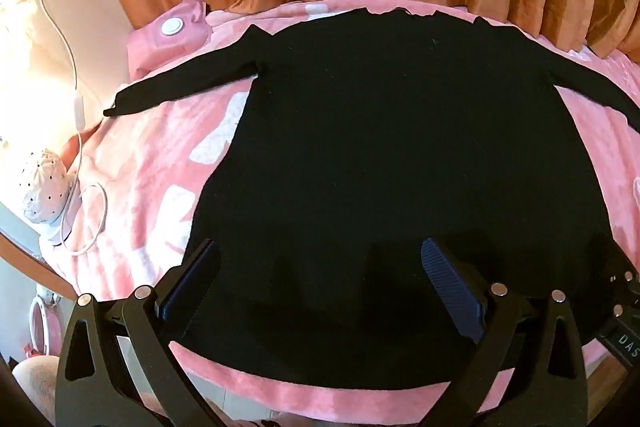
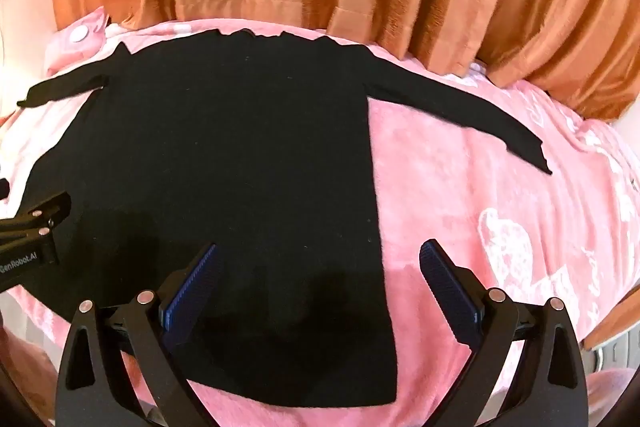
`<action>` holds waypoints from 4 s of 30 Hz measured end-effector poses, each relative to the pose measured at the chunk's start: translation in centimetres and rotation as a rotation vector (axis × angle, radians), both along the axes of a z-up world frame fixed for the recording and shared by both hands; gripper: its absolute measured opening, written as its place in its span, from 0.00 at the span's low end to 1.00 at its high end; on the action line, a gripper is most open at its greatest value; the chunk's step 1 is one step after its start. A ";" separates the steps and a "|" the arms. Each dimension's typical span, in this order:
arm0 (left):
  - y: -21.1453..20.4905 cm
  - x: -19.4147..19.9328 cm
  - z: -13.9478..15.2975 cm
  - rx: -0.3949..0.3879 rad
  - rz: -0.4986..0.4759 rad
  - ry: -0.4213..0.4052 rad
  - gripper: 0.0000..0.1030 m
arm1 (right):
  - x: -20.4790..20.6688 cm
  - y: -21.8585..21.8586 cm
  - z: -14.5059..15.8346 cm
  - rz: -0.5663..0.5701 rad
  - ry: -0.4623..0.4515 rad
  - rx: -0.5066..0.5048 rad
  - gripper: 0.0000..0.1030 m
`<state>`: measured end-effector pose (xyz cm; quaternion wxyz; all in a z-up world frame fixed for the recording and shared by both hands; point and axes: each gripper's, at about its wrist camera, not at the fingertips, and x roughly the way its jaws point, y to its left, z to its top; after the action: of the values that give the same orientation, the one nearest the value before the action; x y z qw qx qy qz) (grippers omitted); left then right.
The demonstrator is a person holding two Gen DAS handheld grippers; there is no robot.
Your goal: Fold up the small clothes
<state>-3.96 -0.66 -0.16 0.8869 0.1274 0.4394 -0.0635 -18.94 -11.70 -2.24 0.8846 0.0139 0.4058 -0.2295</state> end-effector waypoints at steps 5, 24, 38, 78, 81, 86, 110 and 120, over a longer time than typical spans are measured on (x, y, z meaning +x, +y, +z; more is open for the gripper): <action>-0.4 -0.1 -0.3 0.036 0.004 -0.008 0.95 | -0.1 -0.8 0.0 -0.008 0.012 0.025 0.95; -1.1 0.3 -0.3 0.049 -0.011 -0.004 0.95 | -0.3 -0.7 -0.6 -0.012 0.019 0.006 0.95; -0.7 0.2 -0.5 0.051 -0.012 -0.010 0.95 | -0.3 -0.6 -0.6 -0.007 0.016 0.001 0.95; -0.4 -1.0 -1.3 0.065 -0.013 0.011 0.95 | -1.7 -0.4 -1.7 -0.055 0.020 0.076 0.95; -0.3 -1.1 -1.3 0.059 -0.010 0.015 0.95 | -1.7 -0.6 -1.6 -0.060 0.016 0.080 0.95; -0.2 -0.9 -1.0 0.055 -0.001 0.006 0.95 | -1.9 -0.9 -1.1 -0.067 -0.007 0.079 0.95; 1.1 3.7 6.0 -0.197 -0.018 0.012 0.95 | -1.3 -7.3 4.5 -0.082 -0.109 0.169 0.94; 0.6 12.8 9.6 -0.429 0.047 -0.117 0.95 | 2.5 -32.5 3.1 -0.534 -0.101 0.413 0.78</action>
<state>8.80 -0.10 9.39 0.9189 -0.0710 0.3666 -0.1273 -16.41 -44.22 0.84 0.7906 0.3098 0.3816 -0.3651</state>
